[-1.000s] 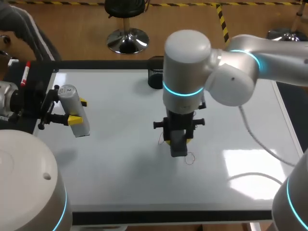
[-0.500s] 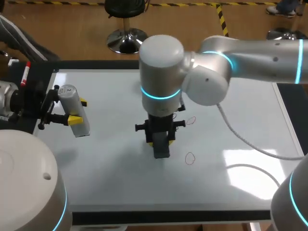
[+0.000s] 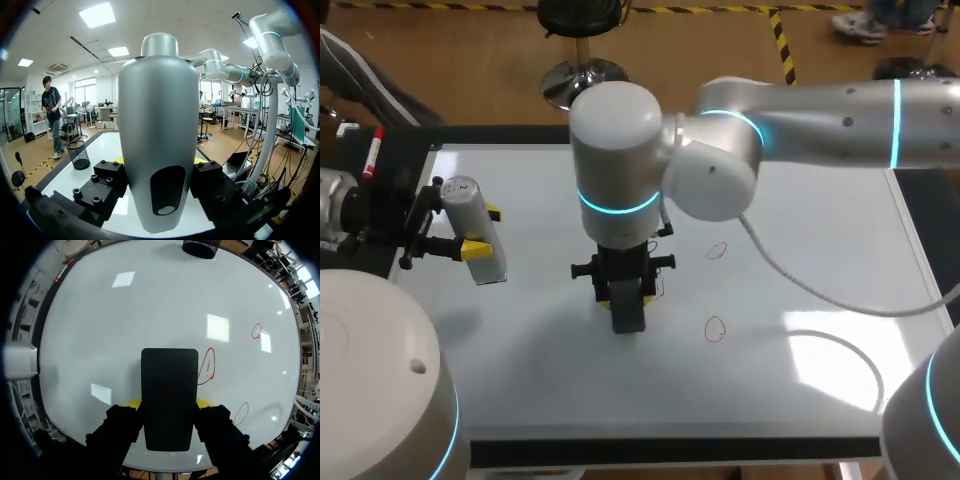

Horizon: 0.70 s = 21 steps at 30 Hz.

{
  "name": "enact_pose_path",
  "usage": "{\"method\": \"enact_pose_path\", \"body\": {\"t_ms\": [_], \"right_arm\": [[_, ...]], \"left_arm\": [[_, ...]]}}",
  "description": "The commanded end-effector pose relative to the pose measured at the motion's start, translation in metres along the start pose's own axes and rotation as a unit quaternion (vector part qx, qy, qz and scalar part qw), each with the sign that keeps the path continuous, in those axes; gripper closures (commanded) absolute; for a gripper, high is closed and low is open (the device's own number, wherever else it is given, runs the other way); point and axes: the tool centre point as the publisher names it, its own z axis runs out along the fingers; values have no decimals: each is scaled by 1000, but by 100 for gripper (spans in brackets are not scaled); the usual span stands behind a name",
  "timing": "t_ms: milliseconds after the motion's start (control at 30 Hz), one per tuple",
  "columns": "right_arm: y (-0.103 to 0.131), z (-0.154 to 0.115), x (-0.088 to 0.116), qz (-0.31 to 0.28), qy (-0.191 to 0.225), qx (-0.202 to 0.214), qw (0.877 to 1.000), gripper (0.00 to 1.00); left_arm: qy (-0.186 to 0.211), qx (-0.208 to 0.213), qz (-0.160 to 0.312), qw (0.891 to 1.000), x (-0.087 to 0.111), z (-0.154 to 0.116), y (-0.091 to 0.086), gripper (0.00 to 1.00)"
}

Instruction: Pick up the inspection probe, press it on each red-marked spot on the whiteboard one by one, put down the probe, pick up the eraser, and wipe off all the red marks.

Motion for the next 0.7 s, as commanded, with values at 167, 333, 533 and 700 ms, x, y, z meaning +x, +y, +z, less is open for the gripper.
{"method": "enact_pose_path", "body": {"t_ms": [167, 333, 533, 700], "right_arm": [[8, -1, 11, 4, 8, 4, 1000, 100], [18, 0, 14, 8, 24, 11, 1000, 100], [25, 7, 16, 9, 35, 12, 999, 100], [29, 16, 13, 13, 39, 18, 999, 100]], "left_arm": [[0, 1, 1, 1000, 0, -1, 0, 100], [0, 1, 1, 1000, 0, -1, 0, 100], [0, 1, 1, 1000, 0, -1, 0, 100], [0, 1, 1, 1000, 0, -1, 0, 100]]}}
